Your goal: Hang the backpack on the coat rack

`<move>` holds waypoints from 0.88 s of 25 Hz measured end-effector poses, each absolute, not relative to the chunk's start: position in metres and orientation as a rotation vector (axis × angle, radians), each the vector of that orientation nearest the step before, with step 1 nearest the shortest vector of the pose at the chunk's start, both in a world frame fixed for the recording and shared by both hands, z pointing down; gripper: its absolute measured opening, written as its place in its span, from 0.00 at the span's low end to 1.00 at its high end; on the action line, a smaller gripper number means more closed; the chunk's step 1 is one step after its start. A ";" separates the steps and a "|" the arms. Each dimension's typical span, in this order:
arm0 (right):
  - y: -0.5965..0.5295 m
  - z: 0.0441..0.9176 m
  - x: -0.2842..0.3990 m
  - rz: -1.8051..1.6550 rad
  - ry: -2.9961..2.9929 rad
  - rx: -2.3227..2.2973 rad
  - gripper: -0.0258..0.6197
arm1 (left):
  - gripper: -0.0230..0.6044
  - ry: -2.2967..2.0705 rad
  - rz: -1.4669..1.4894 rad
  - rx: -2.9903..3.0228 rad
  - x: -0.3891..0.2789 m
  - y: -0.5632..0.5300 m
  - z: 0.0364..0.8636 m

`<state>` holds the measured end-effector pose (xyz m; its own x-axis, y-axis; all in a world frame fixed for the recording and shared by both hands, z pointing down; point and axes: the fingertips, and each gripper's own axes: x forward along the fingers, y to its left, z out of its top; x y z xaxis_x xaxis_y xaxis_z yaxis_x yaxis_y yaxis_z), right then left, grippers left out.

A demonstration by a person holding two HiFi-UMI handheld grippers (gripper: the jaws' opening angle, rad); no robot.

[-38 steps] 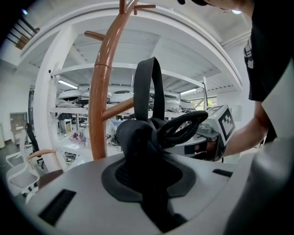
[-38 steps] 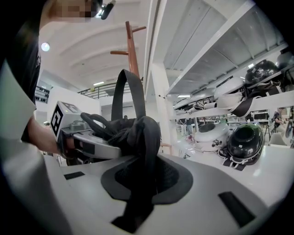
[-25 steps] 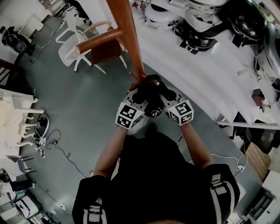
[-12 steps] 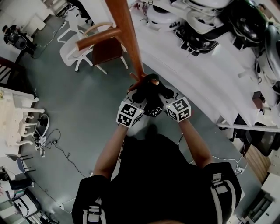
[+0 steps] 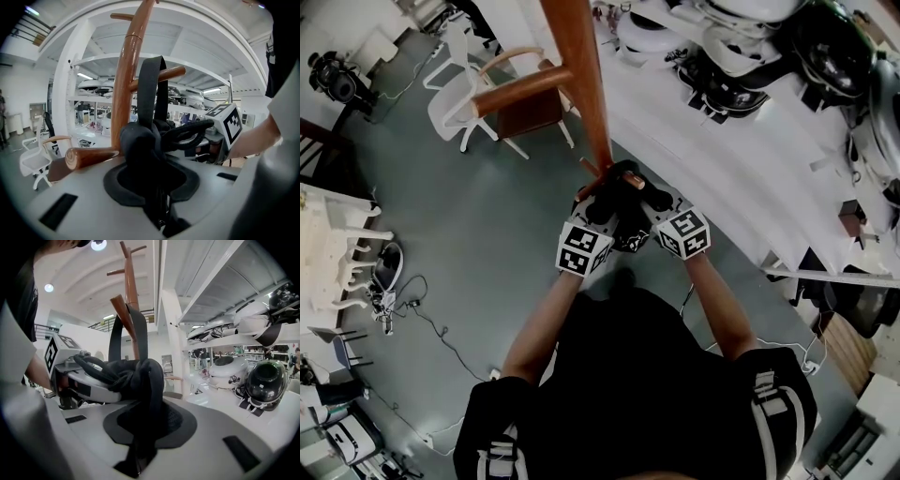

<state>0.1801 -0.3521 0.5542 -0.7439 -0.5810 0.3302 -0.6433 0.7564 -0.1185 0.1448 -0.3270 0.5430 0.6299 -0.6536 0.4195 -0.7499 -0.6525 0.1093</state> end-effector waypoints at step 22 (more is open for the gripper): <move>-0.371 0.591 0.168 0.266 -2.563 0.835 0.16 | 0.20 -1.195 0.528 2.478 0.136 -0.337 0.581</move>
